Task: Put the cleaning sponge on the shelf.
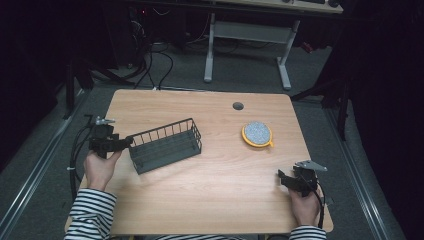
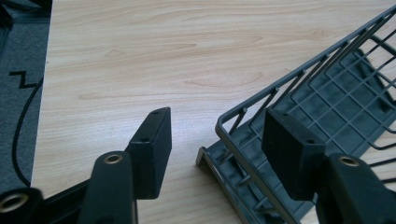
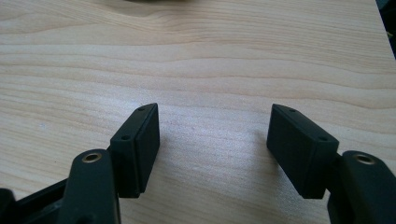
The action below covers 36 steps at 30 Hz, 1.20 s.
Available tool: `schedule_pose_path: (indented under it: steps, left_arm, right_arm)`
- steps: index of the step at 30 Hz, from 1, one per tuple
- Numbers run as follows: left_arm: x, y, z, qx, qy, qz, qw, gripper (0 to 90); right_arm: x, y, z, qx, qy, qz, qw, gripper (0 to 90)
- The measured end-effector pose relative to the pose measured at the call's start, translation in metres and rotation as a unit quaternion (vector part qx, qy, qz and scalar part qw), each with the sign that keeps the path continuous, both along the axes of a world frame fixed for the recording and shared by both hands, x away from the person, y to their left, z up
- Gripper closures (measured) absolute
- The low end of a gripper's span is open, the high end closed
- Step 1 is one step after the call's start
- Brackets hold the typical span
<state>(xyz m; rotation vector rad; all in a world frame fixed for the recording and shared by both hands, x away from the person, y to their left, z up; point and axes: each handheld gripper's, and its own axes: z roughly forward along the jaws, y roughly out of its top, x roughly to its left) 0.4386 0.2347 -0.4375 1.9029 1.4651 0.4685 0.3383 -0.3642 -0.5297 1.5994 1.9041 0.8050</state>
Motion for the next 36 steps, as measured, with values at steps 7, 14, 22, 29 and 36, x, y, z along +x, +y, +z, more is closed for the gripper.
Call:
schedule_pose_path:
  steps: [7, 14, 22, 29, 36]
  left_arm:
    - [0.006, -0.004, -0.008, 0.003, 0.015, -0.011, 0.9998, 55.3]
    - [0.009, -0.008, -0.011, 0.003, 0.017, -0.021, 0.9996, 63.5]
    - [0.008, -0.011, -0.012, 0.007, 0.015, -0.028, 0.9995, 68.7]
    - [0.006, -0.014, -0.012, 0.013, 0.013, -0.037, 0.9991, 68.6]
    - [-0.001, -0.023, -0.011, 0.025, 0.01, -0.048, 0.9985, 68.5]
  right_arm:
    - [0.0, 0.0, 0.0, -0.001, 0.0, 0.001, 1.0, 34.8]
    - [0.0, 0.0, 0.0, 0.0, 0.0, 0.001, 1.0, 34.8]
    - [0.0, 0.0, 0.0, -0.001, -0.001, 0.002, 1.0, 34.7]
    - [0.0, 0.0, 0.0, -0.001, 0.001, 0.001, 1.0, 34.6]
    - [0.0, 0.0, 0.0, -0.001, 0.001, 0.003, 1.0, 34.3]
